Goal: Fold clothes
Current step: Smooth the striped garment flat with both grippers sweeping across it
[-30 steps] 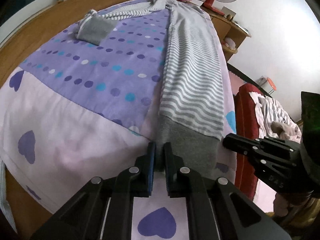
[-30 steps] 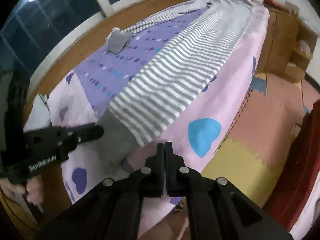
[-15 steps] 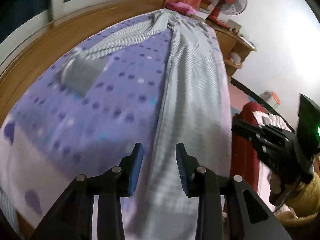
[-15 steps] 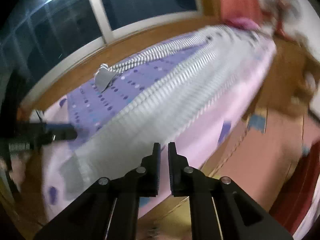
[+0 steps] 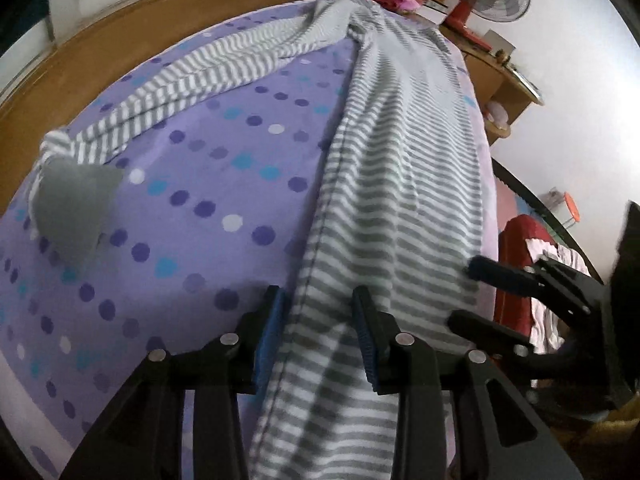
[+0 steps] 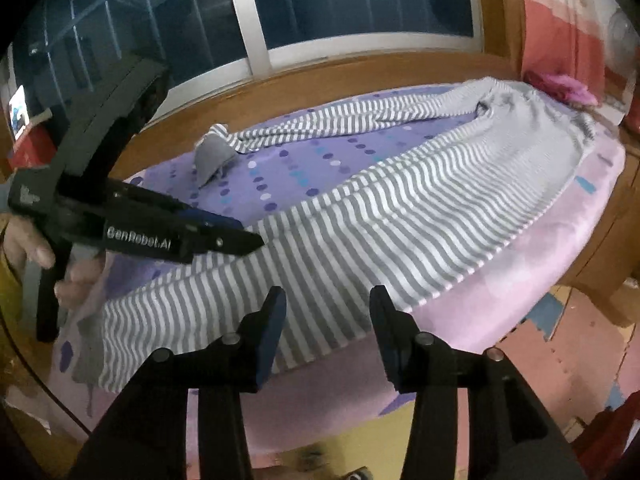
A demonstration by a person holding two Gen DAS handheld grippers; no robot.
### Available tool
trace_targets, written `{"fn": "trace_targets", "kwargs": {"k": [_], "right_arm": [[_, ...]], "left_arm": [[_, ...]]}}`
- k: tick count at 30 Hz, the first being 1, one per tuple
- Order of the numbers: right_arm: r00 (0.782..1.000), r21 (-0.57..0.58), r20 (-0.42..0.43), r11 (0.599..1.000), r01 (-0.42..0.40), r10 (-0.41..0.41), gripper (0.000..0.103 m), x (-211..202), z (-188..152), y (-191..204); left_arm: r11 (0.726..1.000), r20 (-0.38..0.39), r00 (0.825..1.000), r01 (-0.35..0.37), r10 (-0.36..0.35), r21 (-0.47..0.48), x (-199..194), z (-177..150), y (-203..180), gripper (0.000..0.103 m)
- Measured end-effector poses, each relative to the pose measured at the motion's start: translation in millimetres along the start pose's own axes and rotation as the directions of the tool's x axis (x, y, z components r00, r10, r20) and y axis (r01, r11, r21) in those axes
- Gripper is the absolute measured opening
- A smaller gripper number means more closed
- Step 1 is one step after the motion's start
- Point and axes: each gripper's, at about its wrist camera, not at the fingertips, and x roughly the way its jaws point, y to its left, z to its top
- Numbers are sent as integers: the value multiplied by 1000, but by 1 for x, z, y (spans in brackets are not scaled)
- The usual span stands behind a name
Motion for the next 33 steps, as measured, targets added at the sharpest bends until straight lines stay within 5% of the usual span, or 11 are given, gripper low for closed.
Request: {"fn": "trace_targets", "kwargs": {"k": [1,3,15,19,22,26,33], "right_arm": [[1000,1,-12,1000,-3,3,44,4,0,-2],[1000,-8,-29,1000,-3,2,44,8,-3,-3],[995,-64,-81,997,48,-53,45,5,-5,6],[995,-45,-91,998,38,-42,45,3,5,-2],[996,-12,-52,998,65,-66,45,-1,19,-17],[996,61,-45,995,85,-82,45,8,42,-49],[989,18,-70,991,129,-128,45,32,49,-67]], "left_arm": [[1000,5,1000,-20,19,11,0,0,-1,11],[998,17,998,-59,58,32,1,0,-4,6],[991,62,998,9,-1,-135,-13,7,34,12],[982,102,986,144,-132,-120,-10,41,32,25],[983,106,979,180,-175,-40,2,62,8,28],[988,72,986,152,-153,25,40,107,-19,28],[991,63,989,133,-133,1,81,148,-22,28]]}}
